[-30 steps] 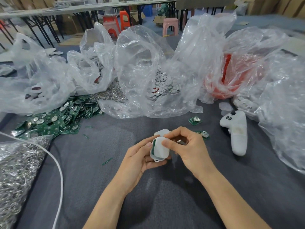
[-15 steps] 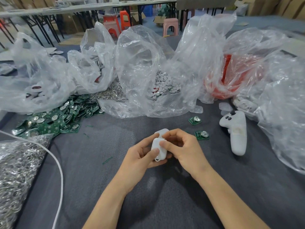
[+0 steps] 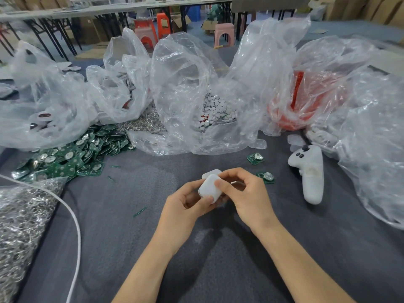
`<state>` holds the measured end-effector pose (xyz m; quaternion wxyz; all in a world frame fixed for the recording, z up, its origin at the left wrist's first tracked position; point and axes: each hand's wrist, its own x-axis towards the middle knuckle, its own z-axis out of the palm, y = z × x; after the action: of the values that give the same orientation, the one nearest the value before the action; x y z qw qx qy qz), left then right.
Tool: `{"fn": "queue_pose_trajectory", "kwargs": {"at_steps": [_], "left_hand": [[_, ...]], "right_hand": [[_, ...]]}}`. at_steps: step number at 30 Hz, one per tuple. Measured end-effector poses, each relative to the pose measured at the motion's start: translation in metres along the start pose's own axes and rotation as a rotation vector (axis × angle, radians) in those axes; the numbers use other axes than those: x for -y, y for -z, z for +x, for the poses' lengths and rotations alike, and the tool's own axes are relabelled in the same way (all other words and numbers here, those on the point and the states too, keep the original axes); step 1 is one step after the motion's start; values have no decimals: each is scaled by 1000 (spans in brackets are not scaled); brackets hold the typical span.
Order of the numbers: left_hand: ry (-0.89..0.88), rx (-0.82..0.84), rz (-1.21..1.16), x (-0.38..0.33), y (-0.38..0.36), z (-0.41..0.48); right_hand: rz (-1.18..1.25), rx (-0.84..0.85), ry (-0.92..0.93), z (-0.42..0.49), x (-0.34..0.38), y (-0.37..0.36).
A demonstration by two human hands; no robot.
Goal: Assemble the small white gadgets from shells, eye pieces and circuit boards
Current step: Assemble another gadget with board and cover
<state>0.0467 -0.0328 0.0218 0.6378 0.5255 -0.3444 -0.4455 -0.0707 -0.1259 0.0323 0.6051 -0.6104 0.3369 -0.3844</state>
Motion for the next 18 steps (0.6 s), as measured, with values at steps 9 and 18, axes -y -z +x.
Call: {"fn": "queue_pose_trajectory", "kwargs": {"at_steps": [9,18], "left_hand": [[-87,-39,204,5,3,0],[-107,-78,365,8,2,-1]], "right_hand": [[-90,139,-56,2,-7,2],[-158,138,-18,2,-11,0]]}}
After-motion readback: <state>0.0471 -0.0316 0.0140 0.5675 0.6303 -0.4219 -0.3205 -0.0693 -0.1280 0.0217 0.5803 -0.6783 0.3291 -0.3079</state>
